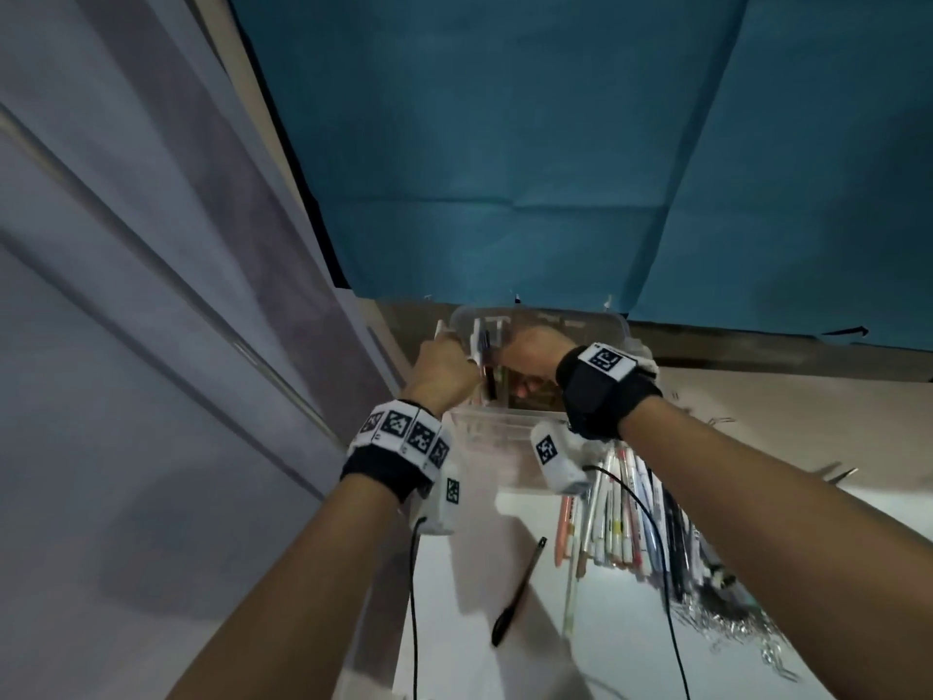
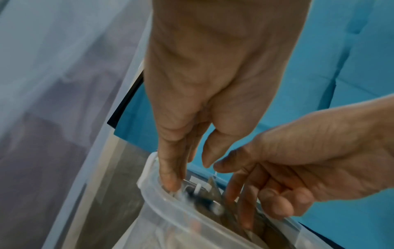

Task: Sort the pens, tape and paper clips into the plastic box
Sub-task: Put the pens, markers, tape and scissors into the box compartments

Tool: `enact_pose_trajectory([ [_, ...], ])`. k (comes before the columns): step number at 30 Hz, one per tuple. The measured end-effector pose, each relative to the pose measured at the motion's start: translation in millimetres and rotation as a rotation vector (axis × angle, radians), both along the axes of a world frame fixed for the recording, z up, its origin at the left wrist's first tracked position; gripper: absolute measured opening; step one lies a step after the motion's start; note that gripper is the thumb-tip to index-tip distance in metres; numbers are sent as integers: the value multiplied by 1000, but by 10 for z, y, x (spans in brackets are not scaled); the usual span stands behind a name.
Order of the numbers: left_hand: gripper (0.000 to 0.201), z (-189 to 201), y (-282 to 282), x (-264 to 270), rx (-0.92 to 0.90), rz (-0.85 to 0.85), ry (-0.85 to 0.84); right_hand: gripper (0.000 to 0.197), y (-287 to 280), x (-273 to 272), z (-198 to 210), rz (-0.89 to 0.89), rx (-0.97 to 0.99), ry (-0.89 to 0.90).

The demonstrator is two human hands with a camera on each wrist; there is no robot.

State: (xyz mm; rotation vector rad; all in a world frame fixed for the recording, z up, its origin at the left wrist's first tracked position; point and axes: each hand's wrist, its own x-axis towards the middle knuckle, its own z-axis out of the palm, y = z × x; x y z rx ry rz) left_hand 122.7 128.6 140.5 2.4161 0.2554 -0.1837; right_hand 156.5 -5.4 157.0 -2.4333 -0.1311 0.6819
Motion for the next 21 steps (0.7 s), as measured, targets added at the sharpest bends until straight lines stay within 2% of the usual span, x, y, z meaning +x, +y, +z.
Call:
enact_pose_trajectory([
  [2, 22, -37, -2, -99, 55, -8, -26, 40, -130, -25, -52, 7, -26, -32],
  [6, 21, 20, 11, -387, -5, -66, -111, 38, -520, -221, 0, 57, 181, 6],
  [8, 23, 22, -60, -564, -95, -117, -42, 35, -703, -376, 24, 140, 209, 105],
  [10, 21, -111, -174, -689, -115, -198, 50, 32, -829, -525, -36, 222, 152, 209],
  [15, 22, -806, -528, -957, 116, -368, 336, 23, -931, -918, -706, 297, -118, 394],
  [18, 25, -1154, -698, -1182, 255, -419, 419, 13, -969, -1111, -1099, 161, -208, 223],
  [21, 20, -1356, -802, -1400, 356, -458, 401, 16, -962, -1167, -1326, -33, -203, 3],
])
